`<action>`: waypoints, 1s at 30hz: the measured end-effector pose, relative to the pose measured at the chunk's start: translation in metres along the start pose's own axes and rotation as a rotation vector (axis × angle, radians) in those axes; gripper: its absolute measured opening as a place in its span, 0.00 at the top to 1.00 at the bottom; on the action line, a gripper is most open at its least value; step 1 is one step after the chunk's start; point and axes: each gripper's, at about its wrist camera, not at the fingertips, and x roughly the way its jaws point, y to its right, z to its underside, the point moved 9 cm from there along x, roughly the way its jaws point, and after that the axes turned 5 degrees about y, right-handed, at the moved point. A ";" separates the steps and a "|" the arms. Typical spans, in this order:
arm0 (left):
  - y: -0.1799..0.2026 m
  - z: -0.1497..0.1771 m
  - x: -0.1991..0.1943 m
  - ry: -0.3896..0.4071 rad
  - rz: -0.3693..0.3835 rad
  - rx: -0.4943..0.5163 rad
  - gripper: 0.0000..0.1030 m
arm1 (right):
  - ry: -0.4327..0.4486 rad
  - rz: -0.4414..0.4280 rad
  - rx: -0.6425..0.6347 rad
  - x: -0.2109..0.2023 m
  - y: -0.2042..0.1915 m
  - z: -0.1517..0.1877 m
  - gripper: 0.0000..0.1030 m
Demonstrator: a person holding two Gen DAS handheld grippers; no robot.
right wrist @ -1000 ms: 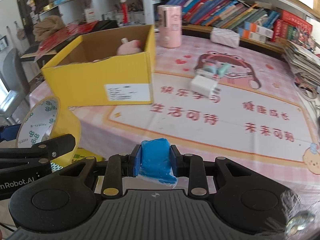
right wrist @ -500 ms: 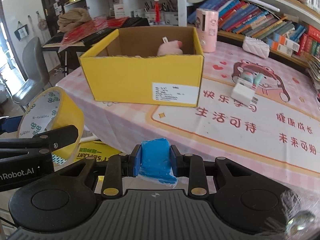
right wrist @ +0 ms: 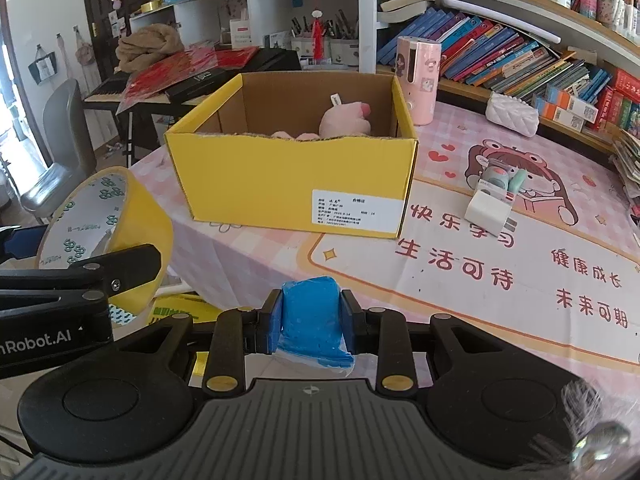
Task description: Organize objects
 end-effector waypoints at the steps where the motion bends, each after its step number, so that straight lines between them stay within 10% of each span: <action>1: 0.000 -0.002 0.000 0.004 0.001 -0.001 0.20 | 0.001 0.001 0.001 0.000 0.000 -0.002 0.73; 30: 0.010 -0.111 0.111 0.116 -0.096 -0.035 0.20 | 0.195 -0.054 -0.156 0.088 0.043 -0.149 0.73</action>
